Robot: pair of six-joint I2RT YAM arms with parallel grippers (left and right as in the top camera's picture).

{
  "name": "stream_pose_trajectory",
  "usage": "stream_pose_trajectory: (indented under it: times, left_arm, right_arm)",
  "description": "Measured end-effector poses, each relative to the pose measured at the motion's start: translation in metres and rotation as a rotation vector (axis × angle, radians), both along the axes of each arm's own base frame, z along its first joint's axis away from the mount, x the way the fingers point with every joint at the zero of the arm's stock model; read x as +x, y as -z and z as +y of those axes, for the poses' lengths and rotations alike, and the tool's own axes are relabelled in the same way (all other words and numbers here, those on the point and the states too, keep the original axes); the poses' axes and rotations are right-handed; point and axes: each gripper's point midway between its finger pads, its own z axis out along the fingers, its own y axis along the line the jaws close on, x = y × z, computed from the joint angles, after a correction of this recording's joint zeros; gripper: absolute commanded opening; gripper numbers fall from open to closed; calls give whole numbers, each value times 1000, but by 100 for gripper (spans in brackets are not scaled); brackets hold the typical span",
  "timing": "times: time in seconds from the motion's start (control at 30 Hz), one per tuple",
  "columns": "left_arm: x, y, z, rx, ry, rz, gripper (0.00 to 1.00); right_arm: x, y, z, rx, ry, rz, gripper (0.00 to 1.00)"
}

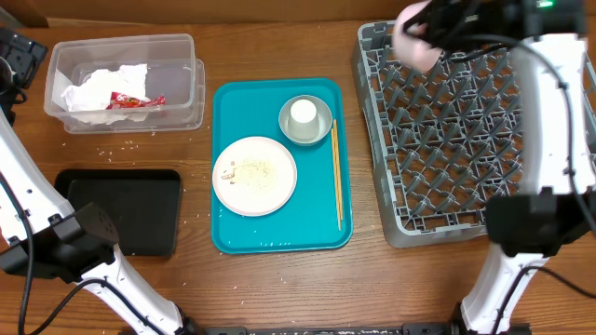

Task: Sort waste into correct bins and load items into the dishwasher
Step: 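Carry the pink bowl with the right gripper into the grey dish rack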

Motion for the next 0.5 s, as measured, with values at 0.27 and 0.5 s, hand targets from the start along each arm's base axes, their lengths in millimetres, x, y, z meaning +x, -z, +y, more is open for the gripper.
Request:
stream_pose_trajectory:
  times: [0.27, 0.5]
  left_arm:
    - [0, 0, 0, 0, 0, 0, 100]
    - [0, 0, 0, 0, 0, 0, 100]
  right_arm:
    - [33, 56, -80, 365, 19, 121, 4]
    - [36, 88, -137, 583, 81, 202, 4]
